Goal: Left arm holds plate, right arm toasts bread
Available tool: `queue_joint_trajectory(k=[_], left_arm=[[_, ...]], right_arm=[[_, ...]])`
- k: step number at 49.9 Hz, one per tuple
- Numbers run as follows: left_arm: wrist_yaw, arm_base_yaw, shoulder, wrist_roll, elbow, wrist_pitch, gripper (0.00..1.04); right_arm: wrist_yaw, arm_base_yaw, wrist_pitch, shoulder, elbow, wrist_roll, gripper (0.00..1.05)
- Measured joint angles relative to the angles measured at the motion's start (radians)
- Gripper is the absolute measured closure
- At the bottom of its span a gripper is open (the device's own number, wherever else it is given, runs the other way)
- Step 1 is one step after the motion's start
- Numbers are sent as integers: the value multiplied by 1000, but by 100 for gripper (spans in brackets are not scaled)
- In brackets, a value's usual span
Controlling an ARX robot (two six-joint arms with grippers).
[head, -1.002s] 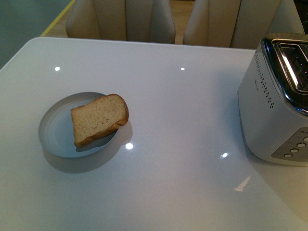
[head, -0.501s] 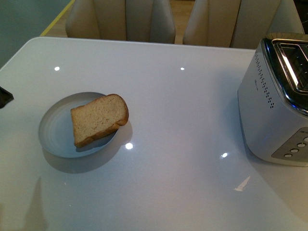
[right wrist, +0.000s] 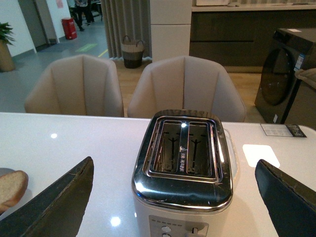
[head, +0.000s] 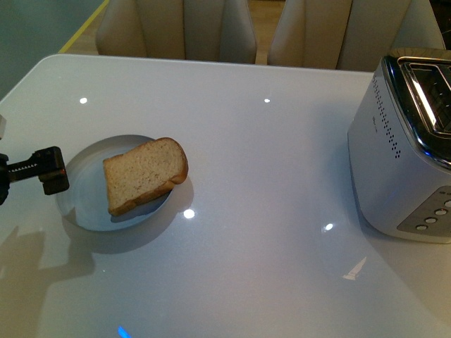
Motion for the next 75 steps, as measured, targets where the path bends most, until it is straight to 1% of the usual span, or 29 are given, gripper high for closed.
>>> queue_joint_trajectory(k=[21, 23, 30, 33, 38, 44, 47, 54, 68, 75], left_arm=[[9, -84, 129, 17, 134, -47, 7], [10, -88, 140, 17, 137, -52, 10], [36, -94, 158, 1, 146, -83, 38], [55, -94, 159, -18, 153, -97, 52], [66, -94, 159, -36, 156, -110, 66], [110, -79, 159, -99, 156, -122, 92], [144, -67, 153, -141, 156, -122, 101], [192, -53, 140, -210, 140, -109, 102], [225, -43, 76, -262, 68, -84, 102], [253, -41, -9, -294, 16, -71, 102]], right_arm=[[0, 0, 0, 0, 0, 0, 9], [0, 0, 0, 0, 0, 0, 9], [0, 0, 0, 0, 0, 0, 9], [0, 0, 0, 0, 0, 0, 9], [0, 0, 0, 0, 0, 0, 9], [0, 0, 0, 0, 0, 0, 9], [0, 0, 0, 0, 0, 0, 9], [0, 0, 0, 0, 0, 0, 9], [0, 0, 0, 0, 0, 0, 9], [0, 0, 0, 0, 0, 0, 9]])
